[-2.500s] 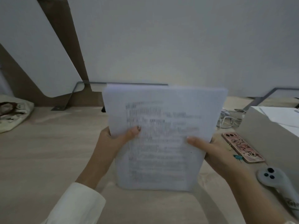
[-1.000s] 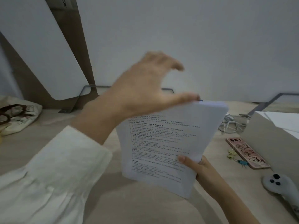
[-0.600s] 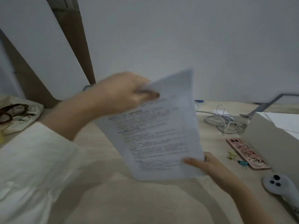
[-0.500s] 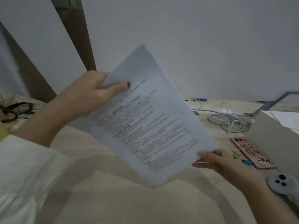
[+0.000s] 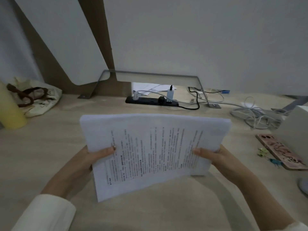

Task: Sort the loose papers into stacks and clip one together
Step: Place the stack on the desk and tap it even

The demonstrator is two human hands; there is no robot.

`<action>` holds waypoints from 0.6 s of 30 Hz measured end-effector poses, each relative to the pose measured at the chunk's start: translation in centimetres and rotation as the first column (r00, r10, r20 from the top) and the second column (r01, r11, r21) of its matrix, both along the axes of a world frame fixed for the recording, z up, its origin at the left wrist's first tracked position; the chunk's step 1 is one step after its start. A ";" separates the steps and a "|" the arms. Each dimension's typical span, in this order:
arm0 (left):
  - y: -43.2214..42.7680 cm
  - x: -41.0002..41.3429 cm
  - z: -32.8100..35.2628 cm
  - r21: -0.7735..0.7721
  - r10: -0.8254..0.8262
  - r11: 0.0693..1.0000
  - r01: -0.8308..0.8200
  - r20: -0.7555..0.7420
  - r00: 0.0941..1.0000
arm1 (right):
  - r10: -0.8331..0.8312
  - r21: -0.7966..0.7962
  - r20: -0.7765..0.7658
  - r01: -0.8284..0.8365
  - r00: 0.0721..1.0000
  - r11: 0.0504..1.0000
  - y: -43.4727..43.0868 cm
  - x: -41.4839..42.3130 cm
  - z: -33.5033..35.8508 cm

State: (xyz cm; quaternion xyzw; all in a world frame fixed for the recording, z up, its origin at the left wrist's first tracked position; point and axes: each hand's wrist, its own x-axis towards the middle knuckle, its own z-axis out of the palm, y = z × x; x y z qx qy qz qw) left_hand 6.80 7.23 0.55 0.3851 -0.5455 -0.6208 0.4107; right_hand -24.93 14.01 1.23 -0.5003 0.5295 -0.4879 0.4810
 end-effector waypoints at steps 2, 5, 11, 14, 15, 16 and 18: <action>-0.6 0.0 0.6 -0.034 0.003 0.999 -0.003 -0.005 1.000 | 0.008 -0.028 0.055 -0.006 0.998 1.000 -0.1 -0.3 0.2; -1.2 0.1 1.0 -0.083 -0.032 0.996 0.031 -0.012 0.999 | 0.053 -0.072 0.077 -0.048 0.996 0.996 0.0 -1.0 0.1; -1.5 -0.6 -0.9 -0.010 -0.060 0.998 0.060 0.000 0.998 | 0.041 0.026 0.085 -0.043 0.996 0.999 0.2 -0.8 -1.5; -2.1 -0.4 -0.5 -0.057 -0.078 0.995 0.077 -0.009 0.997 | 0.041 -0.021 0.143 -0.038 0.989 0.999 0.1 -1.2 -1.0; -2.2 -0.4 -0.6 -0.057 -0.090 0.994 0.089 -0.011 0.996 | 0.039 -0.014 0.142 -0.038 0.989 0.999 0.1 -1.2 -1.2; -2.1 -0.4 -1.1 -0.043 -0.095 0.995 0.095 -0.010 0.995 | 0.036 0.006 0.126 -0.037 0.991 0.999 0.1 -1.2 -1.7; -1.8 -0.6 -2.3 0.011 -0.105 0.994 0.105 -0.030 0.994 | 0.040 0.052 0.083 -0.044 0.996 0.998 0.3 -0.8 -2.5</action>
